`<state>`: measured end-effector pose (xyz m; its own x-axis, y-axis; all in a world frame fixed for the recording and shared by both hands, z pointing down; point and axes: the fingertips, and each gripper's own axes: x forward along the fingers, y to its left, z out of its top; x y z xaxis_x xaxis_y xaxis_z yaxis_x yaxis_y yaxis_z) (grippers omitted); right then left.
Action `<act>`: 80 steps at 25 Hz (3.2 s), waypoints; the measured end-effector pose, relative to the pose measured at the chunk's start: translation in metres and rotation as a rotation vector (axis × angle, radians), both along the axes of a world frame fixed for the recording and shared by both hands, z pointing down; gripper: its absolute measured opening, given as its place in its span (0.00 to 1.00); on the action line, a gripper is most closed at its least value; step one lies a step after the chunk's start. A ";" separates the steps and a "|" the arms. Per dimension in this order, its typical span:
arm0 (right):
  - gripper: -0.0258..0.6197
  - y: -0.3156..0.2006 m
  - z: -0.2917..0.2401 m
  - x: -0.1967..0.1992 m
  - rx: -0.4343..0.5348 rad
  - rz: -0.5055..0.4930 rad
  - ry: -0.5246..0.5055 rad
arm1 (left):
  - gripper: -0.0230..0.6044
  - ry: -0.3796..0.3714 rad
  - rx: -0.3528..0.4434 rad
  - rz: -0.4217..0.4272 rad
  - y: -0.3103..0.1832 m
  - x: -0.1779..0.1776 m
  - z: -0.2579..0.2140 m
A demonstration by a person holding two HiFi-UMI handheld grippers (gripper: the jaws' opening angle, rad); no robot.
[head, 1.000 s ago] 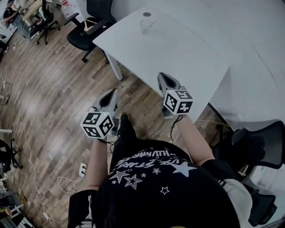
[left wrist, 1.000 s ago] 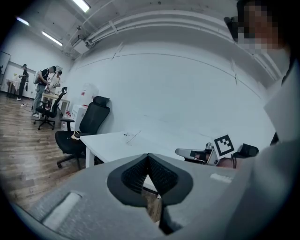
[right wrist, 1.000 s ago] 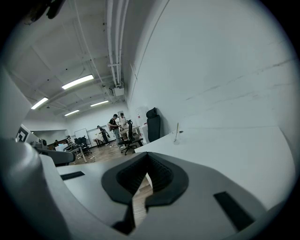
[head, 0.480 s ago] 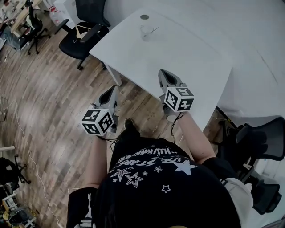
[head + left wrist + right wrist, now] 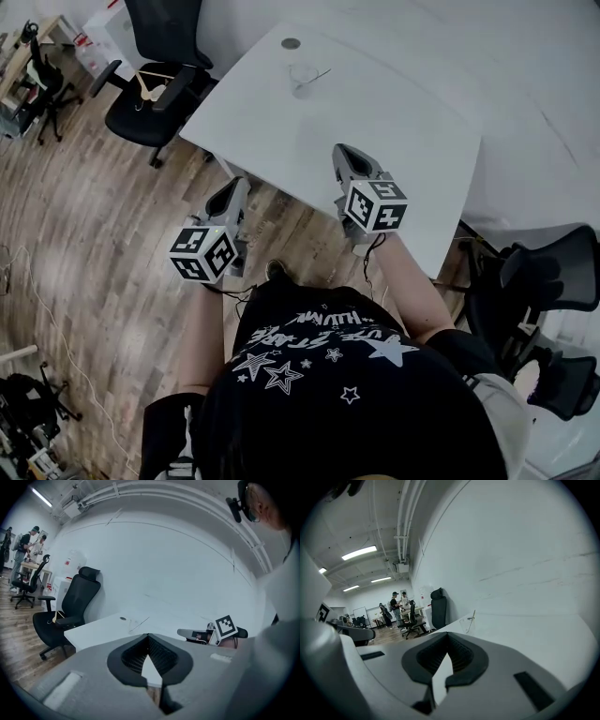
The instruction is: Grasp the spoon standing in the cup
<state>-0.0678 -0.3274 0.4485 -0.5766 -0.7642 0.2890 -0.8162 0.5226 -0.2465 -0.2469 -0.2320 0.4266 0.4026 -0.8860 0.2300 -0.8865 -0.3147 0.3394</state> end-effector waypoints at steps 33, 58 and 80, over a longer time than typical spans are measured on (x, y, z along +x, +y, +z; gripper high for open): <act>0.05 -0.113 0.016 -0.014 -0.022 0.180 -0.043 | 0.05 0.002 -0.027 0.104 -0.110 -0.028 0.013; 0.27 -0.241 0.062 -0.034 -0.088 0.179 -0.046 | 0.05 -0.034 -0.132 0.125 -0.219 -0.020 0.046; 0.08 -0.265 0.070 -0.037 -0.086 0.202 -0.056 | 0.05 -0.035 -0.165 0.071 -0.241 -0.033 0.064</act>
<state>-0.1048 -0.5921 0.5187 -0.4313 -0.8397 0.3299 -0.8858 0.3249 -0.3313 -0.2794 -0.4728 0.4909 0.4519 -0.8049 0.3847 -0.8761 -0.3194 0.3611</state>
